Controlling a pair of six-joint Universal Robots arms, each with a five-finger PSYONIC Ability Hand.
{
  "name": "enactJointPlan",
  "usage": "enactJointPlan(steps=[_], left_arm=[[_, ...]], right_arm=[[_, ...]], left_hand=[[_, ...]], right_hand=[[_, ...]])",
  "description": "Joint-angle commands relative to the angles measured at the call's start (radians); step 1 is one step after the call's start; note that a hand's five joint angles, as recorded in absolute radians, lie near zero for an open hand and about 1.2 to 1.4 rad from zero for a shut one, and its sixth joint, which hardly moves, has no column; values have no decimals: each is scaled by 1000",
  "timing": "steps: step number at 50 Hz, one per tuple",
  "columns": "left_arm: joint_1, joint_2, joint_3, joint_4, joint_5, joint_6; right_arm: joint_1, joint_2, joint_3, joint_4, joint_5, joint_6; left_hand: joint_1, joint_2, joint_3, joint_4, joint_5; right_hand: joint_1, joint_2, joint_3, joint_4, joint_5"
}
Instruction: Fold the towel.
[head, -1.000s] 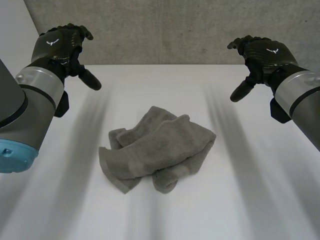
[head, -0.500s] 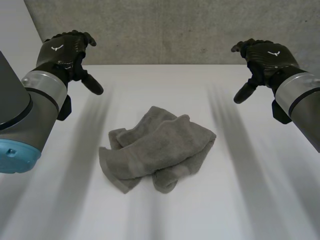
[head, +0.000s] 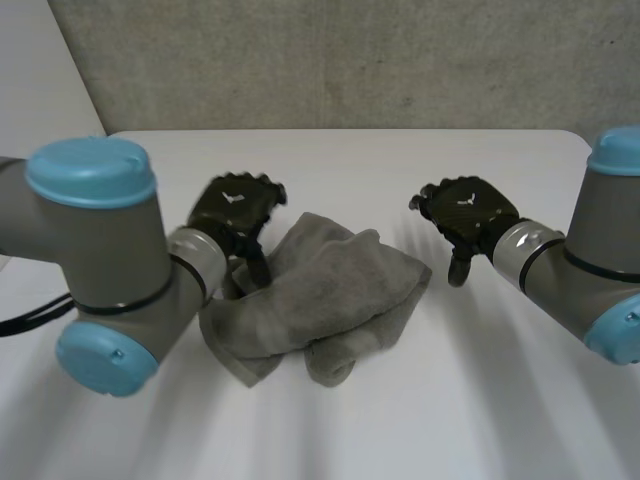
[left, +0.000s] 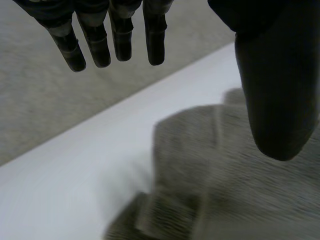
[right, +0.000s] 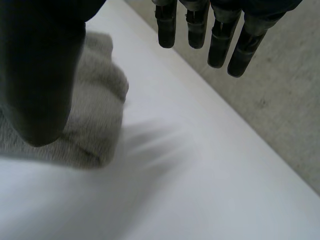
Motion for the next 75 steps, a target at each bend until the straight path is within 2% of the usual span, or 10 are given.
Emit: enactJointPlan(steps=[1,15,18,20,22,25,48,50,58,75], left_arm=[[-65,-36,0,-46,-1,36],[-123,-125,-3,-58,-14,80],[-123,-148,-2,-58,-16,80],[-123,-157,-2,-58,-17,80],[-123,-156,0,-55,-16,79],[-120,-137,3,-46,-22,70],[-71,254,-83,206,-59,-193],[-69,265,-77,209,-59,-193],[-17,303,-71,209,-57,-190],[212,292,-164,195,-34,-90]], right_arm=[[-5,78,0,-3,8,30],[13,138,20,-115,-23,202],[28,158,28,-139,-44,205],[30,161,30,-150,-81,207],[28,153,30,-153,-102,210],[24,130,27,-153,-128,211],[-44,-258,80,-251,-124,392],[-39,-260,82,-218,-122,388],[-38,-215,69,-161,-125,374],[65,-120,69,-115,-55,325]], left_hand=[[-76,-57,-48,-54,-33],[-31,-12,-48,-54,11],[62,81,-48,-54,105],[227,246,-48,-54,269],[723,742,-48,-54,766],[1123,1142,-48,-54,1166],[1125,1144,-48,-54,1167],[1125,1144,-48,-54,1167],[1125,1144,-48,-54,1167],[1125,1144,-48,-54,1167]], right_hand=[[-70,-77,-46,-76,-62],[120,112,-46,-76,127],[402,394,-46,-76,409],[971,963,-46,-76,978],[1150,1143,-46,-76,1157],[1152,1145,-46,-76,1159],[1130,1122,-46,-76,1137],[621,613,-46,-76,628],[241,233,-46,-76,248],[123,115,-46,-76,130]])
